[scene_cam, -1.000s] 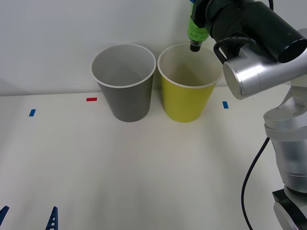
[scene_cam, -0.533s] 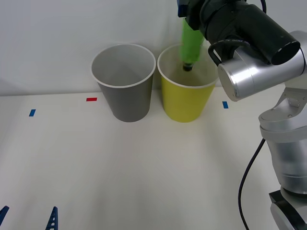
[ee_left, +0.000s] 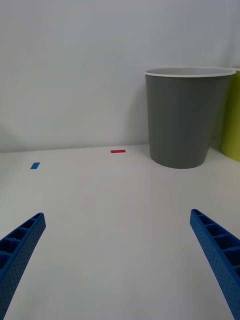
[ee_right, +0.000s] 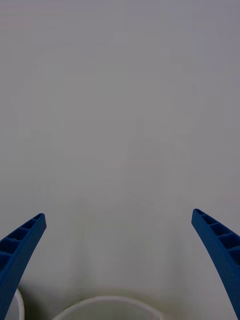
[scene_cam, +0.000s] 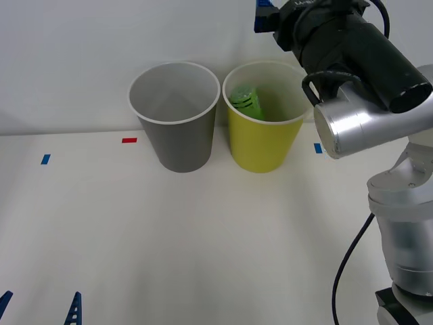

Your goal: Put cans in the gray bin and PET bottles in the light green bin.

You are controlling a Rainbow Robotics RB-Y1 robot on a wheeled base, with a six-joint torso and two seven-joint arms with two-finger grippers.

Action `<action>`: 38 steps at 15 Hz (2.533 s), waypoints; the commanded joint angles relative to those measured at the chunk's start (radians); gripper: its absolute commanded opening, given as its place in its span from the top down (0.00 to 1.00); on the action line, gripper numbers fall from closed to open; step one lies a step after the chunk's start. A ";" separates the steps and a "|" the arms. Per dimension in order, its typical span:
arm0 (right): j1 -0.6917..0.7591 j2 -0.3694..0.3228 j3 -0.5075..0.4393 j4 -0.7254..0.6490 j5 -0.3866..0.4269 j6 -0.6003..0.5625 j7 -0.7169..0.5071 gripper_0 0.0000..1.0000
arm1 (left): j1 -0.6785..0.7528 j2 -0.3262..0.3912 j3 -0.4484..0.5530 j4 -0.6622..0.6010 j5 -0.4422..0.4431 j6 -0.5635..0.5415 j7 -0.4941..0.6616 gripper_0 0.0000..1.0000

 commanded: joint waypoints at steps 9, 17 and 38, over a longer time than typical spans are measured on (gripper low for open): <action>0.610 -0.056 -0.057 -0.355 0.035 -0.225 0.003 0.00 | 0.000 0.000 0.000 0.000 0.000 0.000 0.000 0.00; 0.967 -0.068 -0.118 -0.355 0.050 -0.598 -0.008 0.00 | 0.000 0.000 0.000 0.000 0.000 0.000 0.000 0.00; 1.609 -0.170 -0.095 -0.153 -0.020 -1.224 -0.016 0.00 | 0.000 0.000 0.000 0.000 0.000 0.000 0.000 0.00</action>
